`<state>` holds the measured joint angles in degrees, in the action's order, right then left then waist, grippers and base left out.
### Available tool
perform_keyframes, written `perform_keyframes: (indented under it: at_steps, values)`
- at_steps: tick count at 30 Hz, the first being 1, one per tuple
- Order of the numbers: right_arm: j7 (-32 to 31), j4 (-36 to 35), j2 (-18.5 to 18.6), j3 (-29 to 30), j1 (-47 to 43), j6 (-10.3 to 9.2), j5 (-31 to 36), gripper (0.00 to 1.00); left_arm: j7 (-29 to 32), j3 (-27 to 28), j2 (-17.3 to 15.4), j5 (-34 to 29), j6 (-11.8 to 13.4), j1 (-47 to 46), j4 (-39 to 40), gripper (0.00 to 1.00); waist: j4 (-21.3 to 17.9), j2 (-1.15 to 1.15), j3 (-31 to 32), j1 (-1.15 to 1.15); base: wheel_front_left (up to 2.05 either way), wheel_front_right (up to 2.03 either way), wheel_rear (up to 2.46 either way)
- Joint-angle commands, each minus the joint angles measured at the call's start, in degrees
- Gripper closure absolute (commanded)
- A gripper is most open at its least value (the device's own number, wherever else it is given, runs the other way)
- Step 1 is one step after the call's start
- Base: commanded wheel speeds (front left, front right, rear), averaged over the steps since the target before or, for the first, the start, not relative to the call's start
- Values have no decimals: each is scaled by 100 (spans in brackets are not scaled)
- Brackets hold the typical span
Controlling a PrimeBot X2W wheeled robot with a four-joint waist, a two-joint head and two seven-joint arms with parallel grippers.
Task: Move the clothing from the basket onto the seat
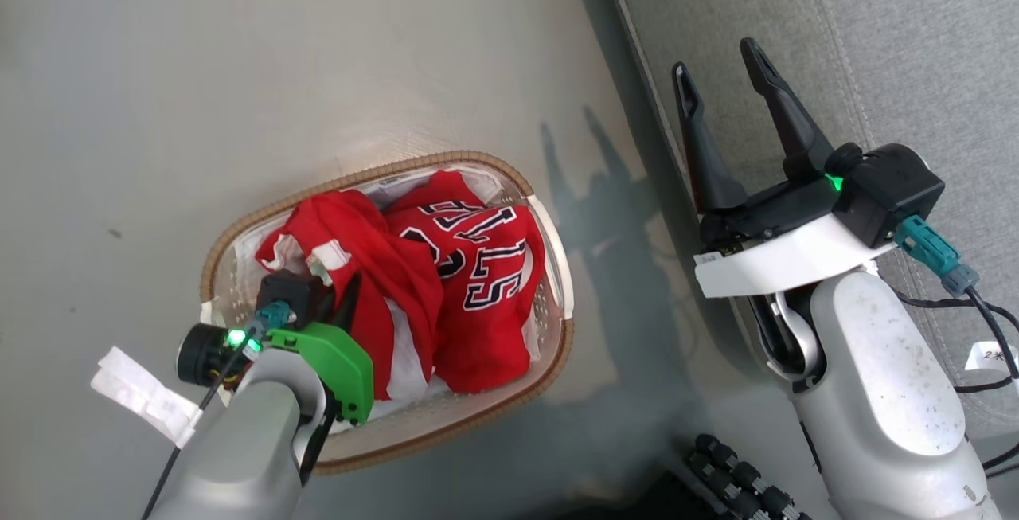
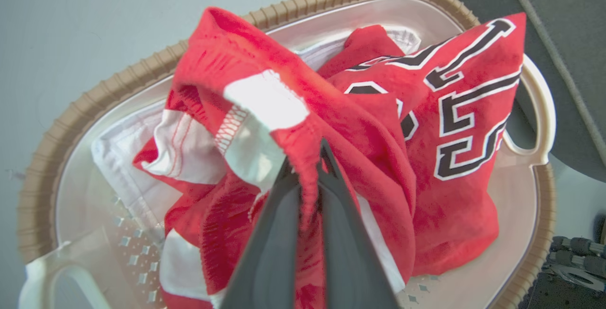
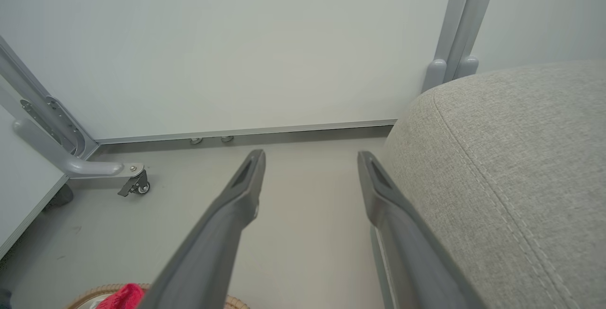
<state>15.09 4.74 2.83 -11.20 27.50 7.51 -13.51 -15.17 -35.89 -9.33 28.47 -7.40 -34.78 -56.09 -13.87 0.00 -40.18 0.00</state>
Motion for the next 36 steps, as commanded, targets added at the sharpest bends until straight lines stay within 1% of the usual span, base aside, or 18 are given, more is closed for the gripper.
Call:
perform_keyframes:
  at_steps: [1, 8, 19, 26, 31, 36]
  values:
    - [11, 44, 16, 6, -129, -4, -12, 0, 2, 11, 10, 14, -16, 128, 44, 100, 139, 0, 369, 0, 0, 0, 0]
    - [11, 213, 19, 40, -391, -4, 108, 0, 2, 105, 76, -13, -16, 485, 292, 100, 392, 0, 1071, 0, 0, 0, 0]
    - [11, 488, 18, 160, -961, -4, 260, 0, 2, 350, 199, -273, -16, 1256, 1261, 100, 859, 0, 2197, 0, 0, 0, 0]
    - [11, 568, 19, 204, -1255, -4, 300, 0, 1, 518, 246, -496, -16, 1552, 2053, 100, 1033, 0, 2663, 0, 0, 0, 0]
    - [11, 609, 18, 171, -1419, -4, 316, 0, 0, 595, 258, -619, -16, 1600, 2584, 100, 1115, 0, 2904, 0, 0, 0, 0]
    - [11, 665, 18, 127, -1576, -4, 304, 0, 2, 794, 299, -680, -16, 1599, 3235, 100, 1190, 0, 3133, 0, 0, 0, 0]
